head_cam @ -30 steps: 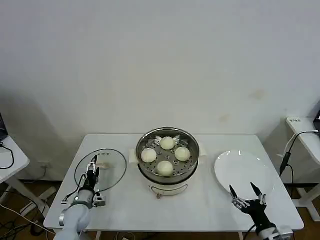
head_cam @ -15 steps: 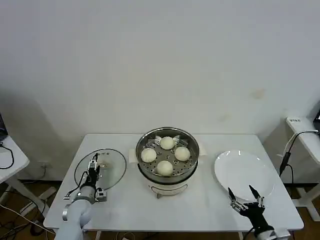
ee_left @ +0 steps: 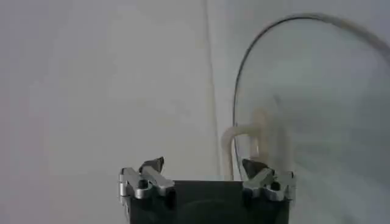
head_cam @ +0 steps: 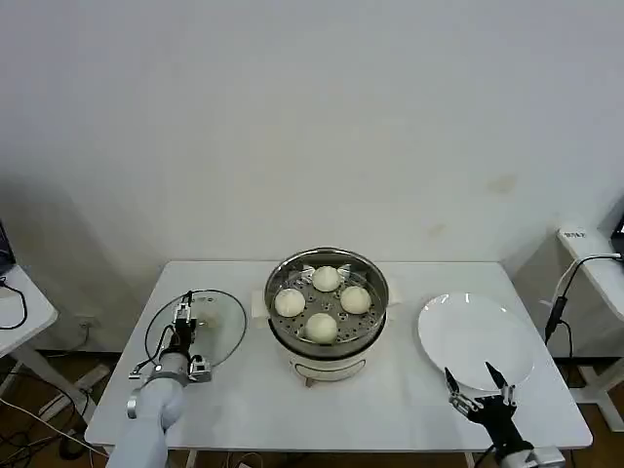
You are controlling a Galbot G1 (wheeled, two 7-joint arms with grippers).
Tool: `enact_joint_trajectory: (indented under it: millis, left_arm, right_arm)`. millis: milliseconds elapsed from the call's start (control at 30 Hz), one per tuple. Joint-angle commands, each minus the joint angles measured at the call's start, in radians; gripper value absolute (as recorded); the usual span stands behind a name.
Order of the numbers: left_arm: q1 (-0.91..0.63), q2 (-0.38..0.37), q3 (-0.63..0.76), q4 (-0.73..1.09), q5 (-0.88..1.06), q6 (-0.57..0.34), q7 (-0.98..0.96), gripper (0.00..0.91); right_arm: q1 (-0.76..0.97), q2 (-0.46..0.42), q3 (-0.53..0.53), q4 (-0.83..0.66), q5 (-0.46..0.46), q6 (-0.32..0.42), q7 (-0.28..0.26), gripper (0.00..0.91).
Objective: Take steamed baozi put them in steamer then cover it.
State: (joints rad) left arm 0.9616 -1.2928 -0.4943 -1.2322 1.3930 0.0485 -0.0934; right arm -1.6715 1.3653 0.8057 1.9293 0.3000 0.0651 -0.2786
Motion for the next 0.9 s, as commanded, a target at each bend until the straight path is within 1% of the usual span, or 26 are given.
enact_joint_trajectory:
  millis: [33, 433, 467, 500, 533, 567, 600, 667, 733, 767, 800, 833, 867, 900]
  left_arm:
    - [-0.031, -0.009, 0.000, 0.029, 0.001, 0.004, -0.016, 0.907]
    - [-0.055, -0.020, -0.006, 0.077, -0.017, 0.007, -0.057, 0.907]
    - [-0.055, -0.020, -0.006, 0.082, -0.023, 0.007, -0.061, 0.887]
    - [-0.056, -0.021, -0.006, 0.088, -0.032, 0.008, -0.066, 0.746]
    - [-0.056, -0.021, -0.006, 0.091, -0.036, 0.008, -0.068, 0.705]
    - [-0.057, -0.022, -0.006, 0.095, -0.039, 0.007, -0.069, 0.625]
    - [-0.059, -0.022, -0.005, 0.101, -0.045, 0.007, -0.074, 0.625]
    - [-0.061, -0.024, -0.005, 0.107, -0.050, 0.006, -0.078, 0.453]
    - [-0.063, -0.026, -0.006, 0.112, -0.055, 0.007, -0.079, 0.302]
    - [-0.064, -0.026, -0.006, 0.114, -0.057, 0.007, -0.078, 0.242]
    - [-0.064, -0.026, -0.006, 0.115, -0.058, 0.007, -0.077, 0.212]
    - [-0.065, -0.027, -0.006, 0.117, -0.058, 0.006, -0.077, 0.151]
    - [-0.065, -0.027, -0.006, 0.118, -0.059, 0.006, -0.076, 0.151]
    - [-0.065, -0.026, -0.005, 0.118, -0.061, 0.005, -0.075, 0.091]
  right_arm:
    - [-0.001, 0.002, 0.000, -0.001, -0.006, 0.003, 0.000, 0.907]
    - [-0.003, 0.007, -0.005, -0.005, -0.013, 0.010, 0.000, 0.907]
    - [-0.003, 0.008, -0.005, -0.005, -0.014, 0.010, 0.000, 0.907]
    - [-0.004, 0.008, -0.005, -0.005, -0.014, 0.010, 0.000, 0.907]
    - [-0.003, 0.009, -0.006, -0.005, -0.014, 0.010, 0.000, 0.907]
    - [-0.004, 0.009, -0.006, -0.005, -0.015, 0.011, 0.000, 0.907]
    - [-0.003, 0.009, -0.006, -0.006, -0.015, 0.012, 0.000, 0.907]
    - [-0.004, 0.009, -0.006, -0.006, -0.016, 0.012, 0.000, 0.907]
    - [-0.005, 0.010, -0.007, -0.006, -0.017, 0.013, 0.000, 0.907]
    - [-0.006, 0.010, -0.007, -0.006, -0.018, 0.014, 0.000, 0.907]
    - [-0.007, 0.010, -0.007, -0.005, -0.018, 0.014, 0.000, 0.907]
    - [-0.007, 0.010, -0.007, -0.005, -0.018, 0.014, 0.000, 0.907]
    - [-0.007, 0.010, -0.007, -0.005, -0.018, 0.014, 0.000, 0.907]
    - [-0.007, 0.010, -0.006, -0.005, -0.018, 0.015, 0.000, 0.907]
